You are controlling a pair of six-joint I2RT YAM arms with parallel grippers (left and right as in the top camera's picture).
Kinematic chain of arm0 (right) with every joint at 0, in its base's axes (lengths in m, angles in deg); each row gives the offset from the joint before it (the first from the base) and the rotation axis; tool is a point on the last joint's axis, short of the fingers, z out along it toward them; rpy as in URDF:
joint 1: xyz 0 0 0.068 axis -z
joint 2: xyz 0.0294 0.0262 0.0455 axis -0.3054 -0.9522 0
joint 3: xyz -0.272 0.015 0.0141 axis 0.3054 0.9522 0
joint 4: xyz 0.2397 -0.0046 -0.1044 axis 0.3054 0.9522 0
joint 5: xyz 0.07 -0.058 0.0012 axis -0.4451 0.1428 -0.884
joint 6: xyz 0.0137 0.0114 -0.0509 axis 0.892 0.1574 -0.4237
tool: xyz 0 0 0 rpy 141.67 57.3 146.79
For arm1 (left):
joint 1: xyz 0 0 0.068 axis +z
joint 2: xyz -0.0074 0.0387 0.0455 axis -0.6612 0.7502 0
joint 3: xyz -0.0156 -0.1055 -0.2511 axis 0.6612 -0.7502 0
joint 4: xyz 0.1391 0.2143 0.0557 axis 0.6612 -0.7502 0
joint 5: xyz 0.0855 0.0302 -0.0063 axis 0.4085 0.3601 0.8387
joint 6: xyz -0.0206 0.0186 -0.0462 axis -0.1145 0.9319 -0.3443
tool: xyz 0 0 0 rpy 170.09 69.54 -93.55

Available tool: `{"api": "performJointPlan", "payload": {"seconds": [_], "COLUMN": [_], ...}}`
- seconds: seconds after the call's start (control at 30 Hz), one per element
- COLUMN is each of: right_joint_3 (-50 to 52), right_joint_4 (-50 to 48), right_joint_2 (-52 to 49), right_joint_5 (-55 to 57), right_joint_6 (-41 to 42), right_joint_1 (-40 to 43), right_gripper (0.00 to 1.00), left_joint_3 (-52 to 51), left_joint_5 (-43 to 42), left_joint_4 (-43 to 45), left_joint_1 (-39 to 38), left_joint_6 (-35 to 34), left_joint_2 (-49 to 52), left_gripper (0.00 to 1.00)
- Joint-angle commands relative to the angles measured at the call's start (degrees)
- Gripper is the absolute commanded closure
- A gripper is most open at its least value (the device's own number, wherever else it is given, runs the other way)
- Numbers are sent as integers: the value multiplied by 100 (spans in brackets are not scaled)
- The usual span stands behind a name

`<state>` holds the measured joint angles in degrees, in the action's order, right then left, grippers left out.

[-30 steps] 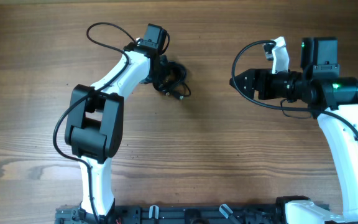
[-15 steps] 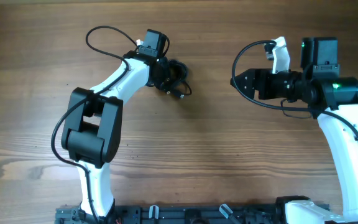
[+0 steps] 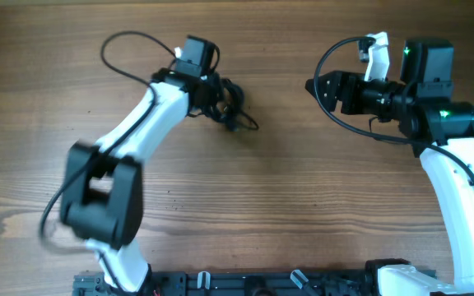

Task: Untangle cables
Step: 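Grasp the black cable bundle with the left gripper and lift it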

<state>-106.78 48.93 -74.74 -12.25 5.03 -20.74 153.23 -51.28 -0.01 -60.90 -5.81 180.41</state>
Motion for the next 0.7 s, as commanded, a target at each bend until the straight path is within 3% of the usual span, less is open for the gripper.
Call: {"api": "performJointPlan", "payload": {"seconds": [0.0,0.37,0.53,0.67], "right_joint_3": [-109,-109,-109,-109], "right_joint_4": [-177,-387,-505,-879], "right_joint_2": [-63,-378,-776,-990], "right_joint_5": [57,420,111,-319], "right_joint_6": [595,1622,1727,1596], "right_joint_1": [-81,-546,-549,-549], "right_gripper": [16,17,17,17], "left_joint_3": [79,79,79,79], "left_joint_5": [-483,-1456,-2555,-3915], "left_joint_4": [22,20,210,553], "left_joint_1": [-20,-20,33,260], "left_joint_6": [2,-192,-188,-190], "left_joint_2": [-1075,-1602,-1602,-1602], "left_gripper": [96,96,96,96]}}
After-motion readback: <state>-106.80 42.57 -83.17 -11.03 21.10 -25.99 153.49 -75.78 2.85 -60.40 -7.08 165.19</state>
